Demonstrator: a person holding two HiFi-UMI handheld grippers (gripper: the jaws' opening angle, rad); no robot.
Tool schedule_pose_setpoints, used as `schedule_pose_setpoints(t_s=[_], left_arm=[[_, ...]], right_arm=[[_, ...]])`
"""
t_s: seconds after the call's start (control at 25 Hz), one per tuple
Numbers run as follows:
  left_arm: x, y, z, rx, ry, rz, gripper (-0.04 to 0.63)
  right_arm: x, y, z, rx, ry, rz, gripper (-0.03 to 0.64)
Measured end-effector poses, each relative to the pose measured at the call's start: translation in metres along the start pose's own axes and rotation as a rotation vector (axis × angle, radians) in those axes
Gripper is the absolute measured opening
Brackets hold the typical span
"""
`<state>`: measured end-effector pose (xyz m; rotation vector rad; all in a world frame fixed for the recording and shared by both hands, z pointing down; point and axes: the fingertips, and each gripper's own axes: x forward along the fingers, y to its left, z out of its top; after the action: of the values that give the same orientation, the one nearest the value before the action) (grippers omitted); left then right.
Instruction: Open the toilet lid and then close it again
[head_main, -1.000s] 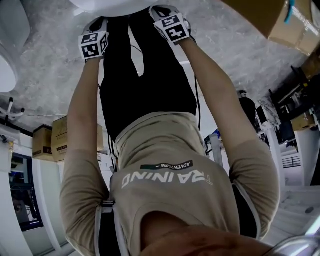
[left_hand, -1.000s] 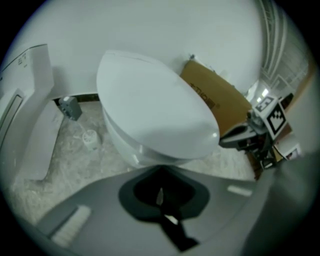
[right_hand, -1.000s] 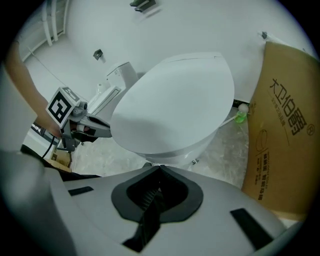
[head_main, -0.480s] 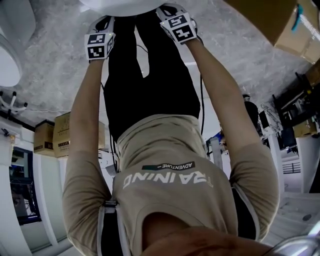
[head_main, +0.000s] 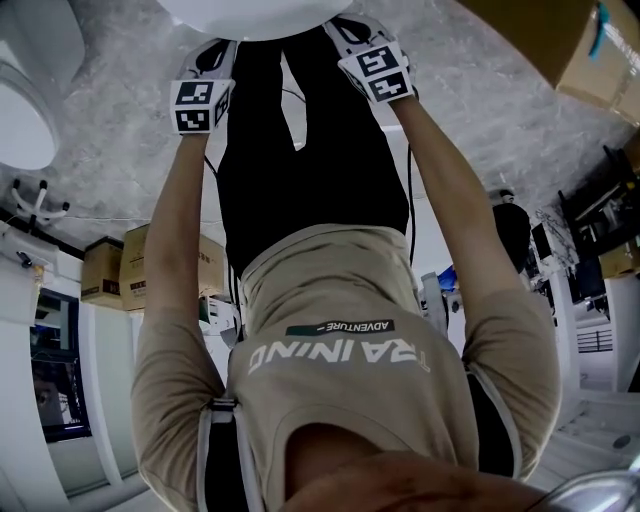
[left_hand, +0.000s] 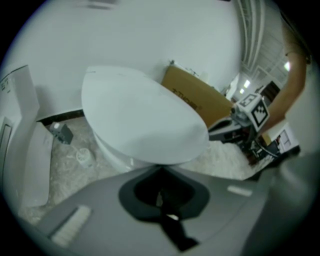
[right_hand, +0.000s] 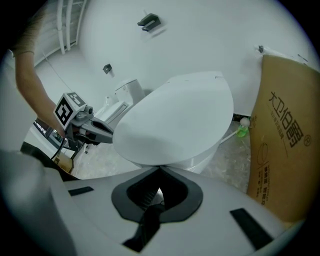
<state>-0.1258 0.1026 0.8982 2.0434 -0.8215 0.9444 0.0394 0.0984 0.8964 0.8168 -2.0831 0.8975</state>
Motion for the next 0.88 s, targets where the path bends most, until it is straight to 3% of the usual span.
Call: schedule_pose_setpoints(t_s=[0.68, 0.88], left_arm=[[-0.084, -0.019, 0.062, 0.024, -0.08, 0.054, 0.002], [-0.114, -0.027, 0.099, 0.018, -0.126, 0.07, 0.002]], right_arm=[[-0.074, 0.029, 0.075, -0.018, -0.144, 0.056, 0.011], [-0.105, 0.031, 0.11, 0.002, -0.21, 0.068, 0.011]])
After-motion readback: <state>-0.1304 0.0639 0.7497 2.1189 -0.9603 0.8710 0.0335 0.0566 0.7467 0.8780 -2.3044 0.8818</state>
